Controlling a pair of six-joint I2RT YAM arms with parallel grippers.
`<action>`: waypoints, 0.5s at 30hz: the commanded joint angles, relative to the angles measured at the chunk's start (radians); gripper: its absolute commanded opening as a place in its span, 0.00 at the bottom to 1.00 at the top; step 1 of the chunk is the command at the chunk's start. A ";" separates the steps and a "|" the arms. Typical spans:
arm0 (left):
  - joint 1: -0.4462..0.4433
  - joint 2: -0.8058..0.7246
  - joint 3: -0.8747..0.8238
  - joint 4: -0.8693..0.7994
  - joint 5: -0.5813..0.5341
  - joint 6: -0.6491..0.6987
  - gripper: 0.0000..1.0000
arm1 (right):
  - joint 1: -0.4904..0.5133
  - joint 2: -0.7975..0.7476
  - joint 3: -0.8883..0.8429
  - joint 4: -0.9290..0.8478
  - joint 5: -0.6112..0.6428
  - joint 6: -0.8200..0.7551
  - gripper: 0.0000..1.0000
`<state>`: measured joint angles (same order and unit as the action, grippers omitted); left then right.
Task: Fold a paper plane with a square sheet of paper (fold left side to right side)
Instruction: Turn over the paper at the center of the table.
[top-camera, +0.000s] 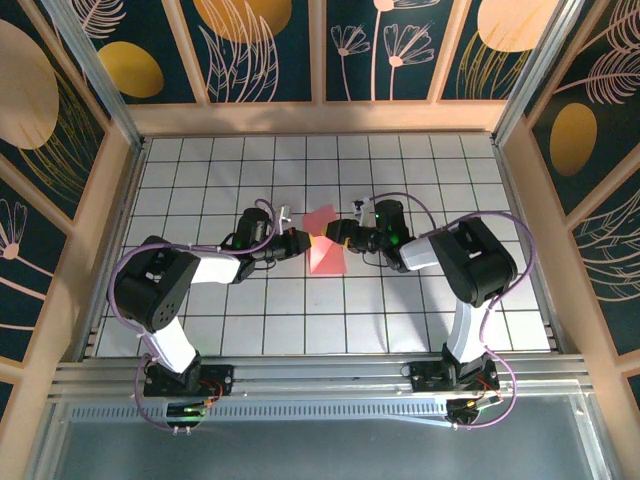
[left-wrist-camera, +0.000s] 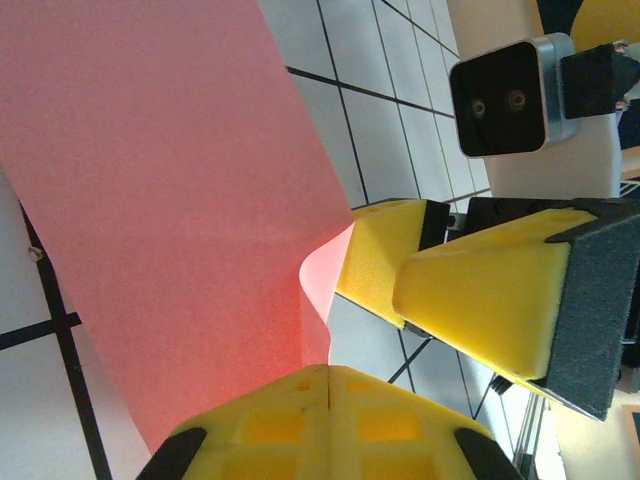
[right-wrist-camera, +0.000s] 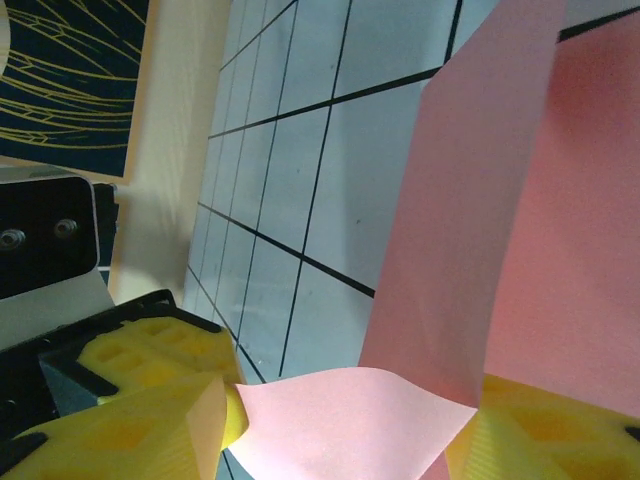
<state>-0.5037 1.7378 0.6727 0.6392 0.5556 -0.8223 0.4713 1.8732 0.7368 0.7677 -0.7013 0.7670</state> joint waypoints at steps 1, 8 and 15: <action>0.005 0.000 -0.008 0.006 -0.027 -0.007 0.01 | 0.013 0.016 0.024 0.056 0.002 -0.001 0.55; 0.005 0.023 -0.002 -0.009 -0.038 -0.007 0.03 | 0.020 0.032 0.034 -0.026 0.043 -0.039 0.40; 0.005 -0.012 -0.010 -0.042 -0.070 0.006 0.23 | 0.025 0.010 0.056 -0.107 0.096 -0.076 0.16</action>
<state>-0.5037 1.7473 0.6727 0.6193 0.5087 -0.8280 0.4881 1.8950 0.7650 0.7010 -0.6426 0.7242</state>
